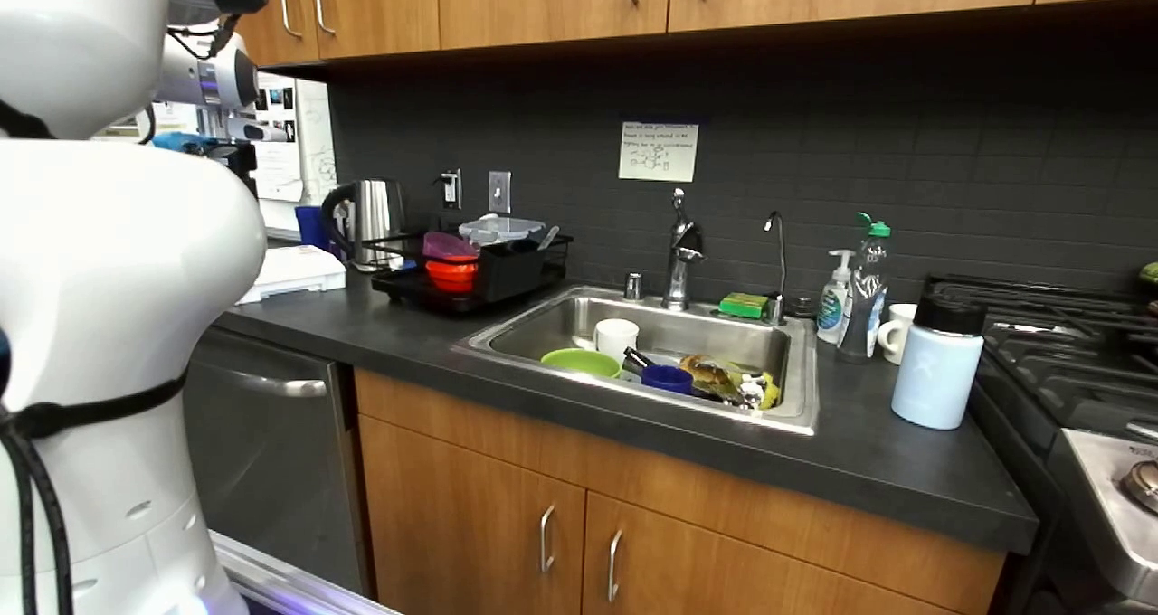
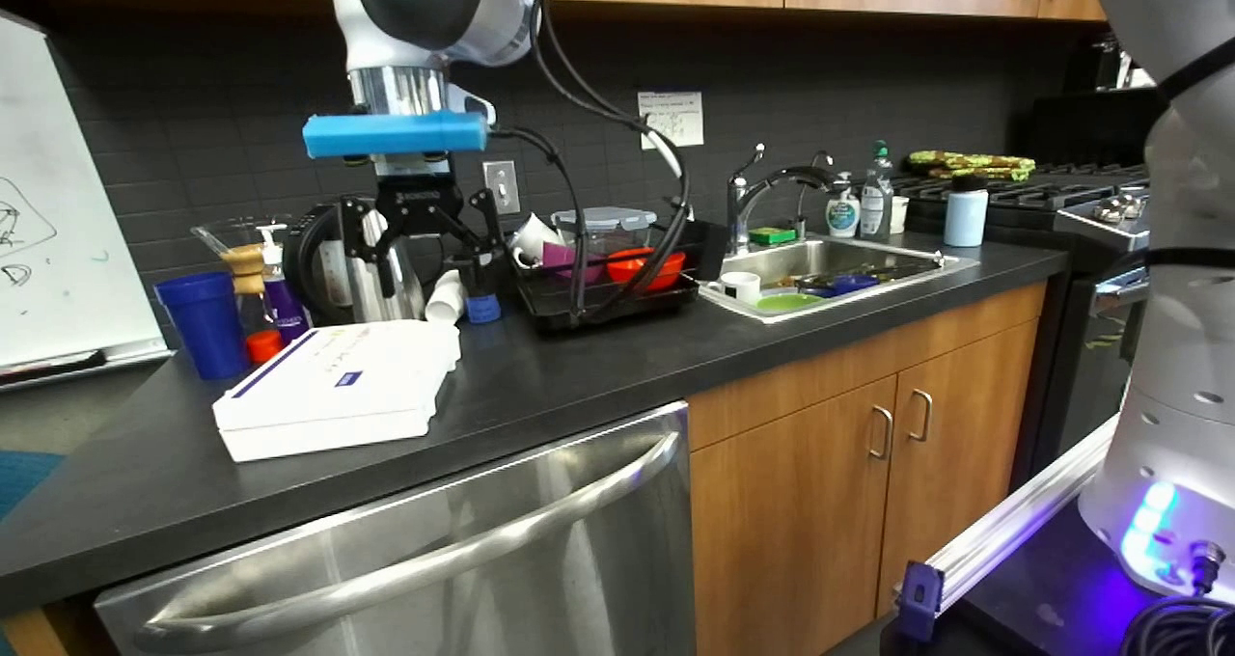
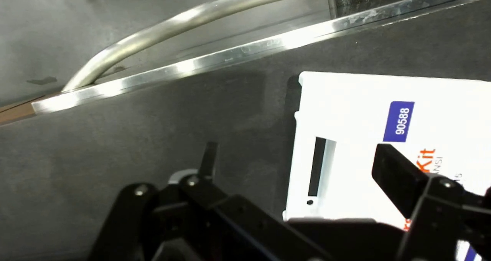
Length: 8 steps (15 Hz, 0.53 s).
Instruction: Lift the lid off the white boxed case and place it on the kitchen counter
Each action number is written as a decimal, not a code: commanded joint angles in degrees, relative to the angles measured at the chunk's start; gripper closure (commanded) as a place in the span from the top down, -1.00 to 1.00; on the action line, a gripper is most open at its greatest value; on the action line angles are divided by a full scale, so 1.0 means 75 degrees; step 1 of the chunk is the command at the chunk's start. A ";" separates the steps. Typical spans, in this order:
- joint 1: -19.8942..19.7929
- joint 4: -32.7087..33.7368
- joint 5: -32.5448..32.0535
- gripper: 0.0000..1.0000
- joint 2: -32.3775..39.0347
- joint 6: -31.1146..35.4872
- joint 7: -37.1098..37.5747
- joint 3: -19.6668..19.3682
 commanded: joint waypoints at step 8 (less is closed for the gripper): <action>0.0030 0.0188 0.0819 1.00 0.0509 0.0163 -0.0955 -0.0106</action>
